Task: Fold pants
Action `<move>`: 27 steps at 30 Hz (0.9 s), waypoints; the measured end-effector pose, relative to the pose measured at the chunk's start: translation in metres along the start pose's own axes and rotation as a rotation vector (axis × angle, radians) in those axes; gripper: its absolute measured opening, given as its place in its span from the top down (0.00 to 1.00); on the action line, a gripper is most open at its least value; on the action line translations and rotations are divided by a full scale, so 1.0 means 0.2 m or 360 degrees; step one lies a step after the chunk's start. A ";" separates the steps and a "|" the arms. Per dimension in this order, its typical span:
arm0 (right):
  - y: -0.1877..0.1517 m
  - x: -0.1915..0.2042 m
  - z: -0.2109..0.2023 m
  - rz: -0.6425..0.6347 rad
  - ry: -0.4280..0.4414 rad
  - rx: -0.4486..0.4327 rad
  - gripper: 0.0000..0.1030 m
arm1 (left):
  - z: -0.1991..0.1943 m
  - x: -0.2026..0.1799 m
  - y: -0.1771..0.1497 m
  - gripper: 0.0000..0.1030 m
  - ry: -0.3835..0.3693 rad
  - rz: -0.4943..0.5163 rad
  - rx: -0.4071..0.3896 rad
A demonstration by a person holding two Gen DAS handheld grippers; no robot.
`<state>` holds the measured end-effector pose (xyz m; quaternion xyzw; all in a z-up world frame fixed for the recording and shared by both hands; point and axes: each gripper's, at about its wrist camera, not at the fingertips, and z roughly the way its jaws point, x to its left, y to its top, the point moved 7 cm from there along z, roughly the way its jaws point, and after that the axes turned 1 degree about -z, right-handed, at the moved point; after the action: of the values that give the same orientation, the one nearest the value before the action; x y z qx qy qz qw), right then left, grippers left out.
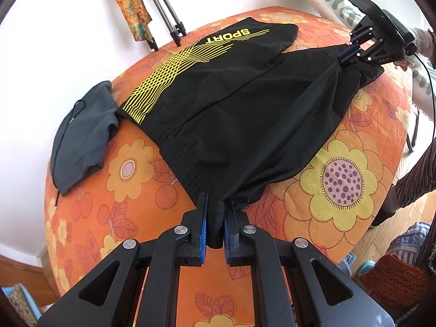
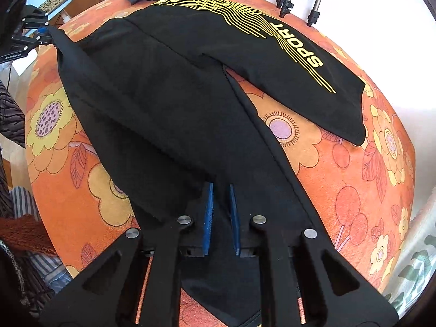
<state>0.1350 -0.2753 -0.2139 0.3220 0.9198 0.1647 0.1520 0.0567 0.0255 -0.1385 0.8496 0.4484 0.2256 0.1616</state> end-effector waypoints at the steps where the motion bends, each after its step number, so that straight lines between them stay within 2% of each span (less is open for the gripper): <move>1: 0.00 0.02 -0.01 -0.0015 -0.0015 -0.0005 0.93 | -0.01 0.01 0.01 0.92 -0.0004 -0.0008 -0.0008; 10: 0.05 0.07 -0.29 -0.0020 -0.0196 -0.0197 0.97 | -0.06 0.08 0.10 0.93 -0.0002 -0.0053 -0.0106; 13: 0.04 0.09 -0.32 -0.0017 -0.0091 -0.0188 0.97 | -0.07 0.08 0.09 0.93 -0.0002 -0.0041 -0.0112; 14: 0.04 0.07 -0.31 -0.0019 -0.0118 -0.0176 0.97 | -0.07 0.07 0.08 0.93 -0.0005 -0.0035 -0.0108; 15: 0.03 0.07 -0.31 -0.0028 -0.0144 -0.0162 0.94 | -0.06 0.07 0.08 0.93 -0.0005 -0.0033 -0.0105; 17: 0.02 0.09 -0.28 -0.0057 -0.0089 -0.0121 0.88 | -0.06 0.06 0.07 0.93 -0.0001 -0.0028 -0.0103; 19: 0.02 0.12 -0.25 -0.0109 -0.0064 -0.0100 0.70 | -0.06 0.06 0.06 0.93 -0.0001 -0.0039 -0.0107; 21: 0.04 0.15 -0.22 -0.0165 -0.0026 -0.0086 0.62 | -0.07 0.06 0.06 0.93 0.0004 -0.0042 -0.0114; 27: 0.15 0.18 -0.03 -0.0291 0.0021 -0.0029 0.62 | -0.10 0.08 0.06 0.93 0.0023 -0.0056 -0.0123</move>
<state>0.1217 -0.2305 -0.2022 0.2343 0.9448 0.1608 0.1633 0.0622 0.0342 -0.1125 0.8331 0.4553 0.2462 0.1949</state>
